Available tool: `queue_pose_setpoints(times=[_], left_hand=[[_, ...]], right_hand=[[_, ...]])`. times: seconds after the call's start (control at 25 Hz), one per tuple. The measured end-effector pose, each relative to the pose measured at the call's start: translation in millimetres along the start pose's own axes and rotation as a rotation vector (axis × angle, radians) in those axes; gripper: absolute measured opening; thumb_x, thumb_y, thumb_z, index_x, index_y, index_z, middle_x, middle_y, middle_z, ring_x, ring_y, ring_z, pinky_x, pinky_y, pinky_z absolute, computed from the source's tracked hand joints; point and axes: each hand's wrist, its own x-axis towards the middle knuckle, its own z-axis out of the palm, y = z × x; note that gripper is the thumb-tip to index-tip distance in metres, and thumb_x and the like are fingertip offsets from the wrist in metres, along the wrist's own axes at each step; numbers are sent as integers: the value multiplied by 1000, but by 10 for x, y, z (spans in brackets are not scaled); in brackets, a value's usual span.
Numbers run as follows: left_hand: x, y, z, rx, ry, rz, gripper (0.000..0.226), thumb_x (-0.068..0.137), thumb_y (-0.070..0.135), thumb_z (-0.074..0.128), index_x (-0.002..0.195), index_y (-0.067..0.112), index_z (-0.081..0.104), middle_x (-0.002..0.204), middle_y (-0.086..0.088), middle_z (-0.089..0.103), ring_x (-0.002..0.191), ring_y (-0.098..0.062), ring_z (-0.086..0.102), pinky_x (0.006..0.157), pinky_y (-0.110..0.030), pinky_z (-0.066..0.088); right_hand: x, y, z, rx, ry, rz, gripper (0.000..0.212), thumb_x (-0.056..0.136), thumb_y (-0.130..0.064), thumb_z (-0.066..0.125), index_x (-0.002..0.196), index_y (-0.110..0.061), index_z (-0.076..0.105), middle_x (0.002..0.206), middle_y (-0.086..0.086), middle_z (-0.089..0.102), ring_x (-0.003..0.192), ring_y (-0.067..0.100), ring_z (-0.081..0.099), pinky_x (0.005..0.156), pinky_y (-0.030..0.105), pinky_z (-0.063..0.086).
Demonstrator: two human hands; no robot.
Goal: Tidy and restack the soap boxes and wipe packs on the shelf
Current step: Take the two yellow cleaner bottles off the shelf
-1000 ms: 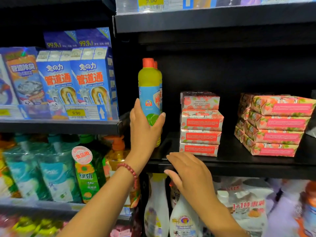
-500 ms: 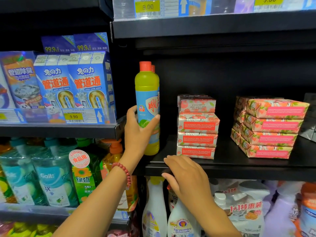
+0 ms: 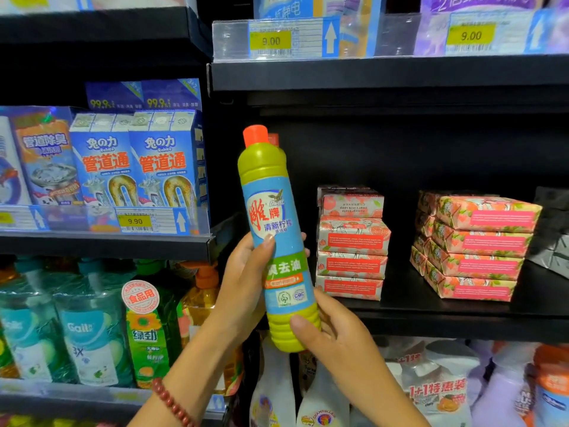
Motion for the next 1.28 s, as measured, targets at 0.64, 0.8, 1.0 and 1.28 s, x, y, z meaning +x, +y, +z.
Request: queue_pose_setpoints(times=[0.64,0.8,1.0,1.28], left_hand=[[-181,-12,153,231,4,158,30,77,27,69,105,16,65,97,1,73,87,-14,70,67,-20,53],[-183,-92,245,247,-101,166,42,79,33,63,115,13,60,103,4,71,93,-12,68,71,-19,52],[-134,-196,191,414,-127,220,42,80,40,61,118,23,60,107,9,70,99,-7,66,77,-17,52],[-182,-548,-154,1408,60,281,20,83,31,67,98,19,72,96,5,72,92,-16,67,69,-27,48]], right_hand=[[-224,53,-32,-86,225,25,80,59,-46,77,131,-33,45,119,-12,61,106,4,60,87,29,53],[-198,54,-79,-76,216,-6,69,70,-15,80,126,-38,46,110,-16,65,102,5,63,80,25,54],[-333,58,-253,57,352,-44,73,55,-20,81,121,-29,52,106,-14,67,98,6,65,73,20,54],[-344,-193,-953,-230,656,-228,64,66,-16,78,125,-19,55,107,-13,67,94,3,65,73,14,52]])
